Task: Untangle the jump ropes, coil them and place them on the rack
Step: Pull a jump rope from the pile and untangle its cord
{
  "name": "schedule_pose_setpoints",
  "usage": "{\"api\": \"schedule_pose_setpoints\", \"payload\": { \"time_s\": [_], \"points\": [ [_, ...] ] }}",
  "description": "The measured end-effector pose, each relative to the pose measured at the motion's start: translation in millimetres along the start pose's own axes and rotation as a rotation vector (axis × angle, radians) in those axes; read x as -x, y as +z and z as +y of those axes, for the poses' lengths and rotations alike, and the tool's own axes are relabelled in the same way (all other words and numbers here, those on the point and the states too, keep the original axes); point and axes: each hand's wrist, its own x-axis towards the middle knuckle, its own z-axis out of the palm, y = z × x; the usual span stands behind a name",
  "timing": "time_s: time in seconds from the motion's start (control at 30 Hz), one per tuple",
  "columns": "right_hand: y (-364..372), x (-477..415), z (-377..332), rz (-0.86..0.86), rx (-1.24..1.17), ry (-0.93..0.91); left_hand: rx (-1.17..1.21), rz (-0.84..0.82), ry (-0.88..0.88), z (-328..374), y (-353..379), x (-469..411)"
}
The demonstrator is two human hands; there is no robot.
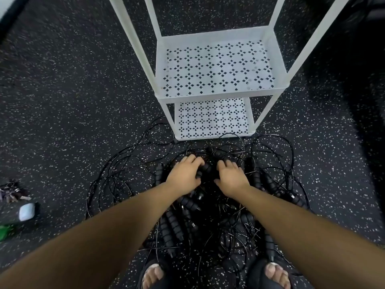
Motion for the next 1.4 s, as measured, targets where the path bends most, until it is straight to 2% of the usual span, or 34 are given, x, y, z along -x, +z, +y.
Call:
{"api": "schedule_pose_setpoints", "payload": {
  "time_s": [0.23,0.47,0.57,0.7,0.9,1.03,1.13,1.4],
  "points": [
    [2,1,-14,0.072,-0.115,-0.019,0.044,0.003,-0.089,3,5,0],
    [-38,25,8,0.168,-0.124,-0.175,0.004,0.079,-0.062,1,-15,8],
    [-82,61,14,0.205,-0.245,-0.241,0.078,0.049,-0.01,13,-48,20],
    [-147,120,15,0.229,-0.422,-0.241,0.311,0.102,0.049,49,-117,49],
    [-228,198,3,0.226,-0.326,-0.314,0.441,0.14,0.093,123,-214,109],
    [-275,243,-7,0.238,-0.285,-0.318,0.728,0.197,0.088,167,-269,145],
    [-298,272,-17,0.345,-0.444,-0.305,0.85,0.169,0.116,190,-291,162],
    [-345,329,-57,0.545,-0.989,-0.339,0.684,0.015,0.085,233,-286,189]
  ]
}}
